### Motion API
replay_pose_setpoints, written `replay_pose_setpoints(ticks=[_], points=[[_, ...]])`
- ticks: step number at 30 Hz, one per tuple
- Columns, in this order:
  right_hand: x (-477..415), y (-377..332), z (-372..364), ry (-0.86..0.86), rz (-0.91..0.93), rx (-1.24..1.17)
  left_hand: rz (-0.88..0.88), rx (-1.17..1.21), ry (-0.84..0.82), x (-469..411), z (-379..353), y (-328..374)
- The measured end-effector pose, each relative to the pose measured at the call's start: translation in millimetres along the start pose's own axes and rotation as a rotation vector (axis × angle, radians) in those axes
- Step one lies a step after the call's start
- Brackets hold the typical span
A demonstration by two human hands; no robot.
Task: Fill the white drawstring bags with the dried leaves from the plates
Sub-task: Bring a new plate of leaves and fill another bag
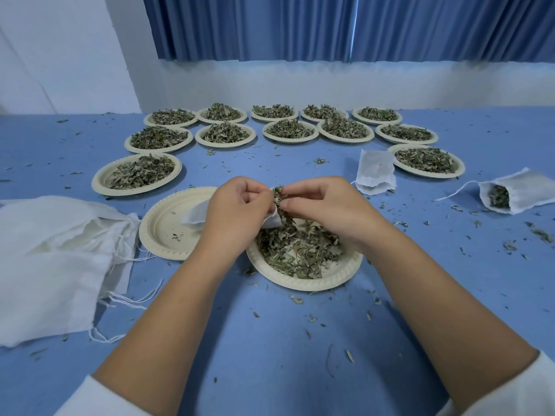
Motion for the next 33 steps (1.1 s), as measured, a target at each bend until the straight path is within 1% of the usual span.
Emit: replay_pose_setpoints(ticks=[2,6,8,11,13,16,19,22,24,25,28,29,30,31,33], points=[[-1,3,-1,-0.011,-0.025,-0.161,-0.002,-0.005,-0.001,0,0,0],[-3,9,-5,-0.007,-0.044,-0.254,-0.019,0.014,-0.044,-1,-2,1],[-4,11,-6,0.027,-0.04,-0.249,-0.036,0.027,-0.059,-1,-2,3],[-6,14,-3,0.106,-0.042,-0.134,-0.056,0.054,-0.056,-1,-2,4],[-7,17,-6,0.047,-0.087,-0.185,-0.055,0.098,-0.056,-1,-2,5],[-7,18,-18,-0.133,-0.186,-0.396,-0.07,0.138,-0.076,0,-3,8],[-7,17,-18,-0.142,-0.185,-0.486,-0.085,0.114,-0.074,1,-4,9],[-8,18,-15,-0.081,-0.167,-0.467,-0.096,0.087,-0.084,3,-6,11],[-8,21,-12,-0.015,-0.169,-0.405,-0.113,0.052,-0.115,6,-9,12],[-8,21,-11,0.024,-0.16,-0.335,-0.122,0.032,-0.135,7,-12,12],[-9,20,-5,0.14,-0.096,-0.019,-0.162,-0.058,-0.208,13,-21,14],[-9,19,-4,0.165,-0.084,0.042,-0.176,-0.091,-0.219,14,-24,14],[-8,18,-4,0.181,-0.077,0.057,-0.182,-0.105,-0.212,14,-25,13],[-8,17,-3,0.181,-0.076,0.021,-0.178,-0.099,-0.19,13,-23,12],[-8,16,-5,0.12,-0.092,-0.153,-0.157,-0.063,-0.127,9,-17,10]])
Point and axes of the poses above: each hand's wrist, its own x-axis away from the middle knuckle, its own z-axis out of the back of the hand, y = z × x, the point moved 5 cm from there along -x, towards the middle knuckle, and after that the axes turned 4 degrees about -y, right-handed, at the moved point
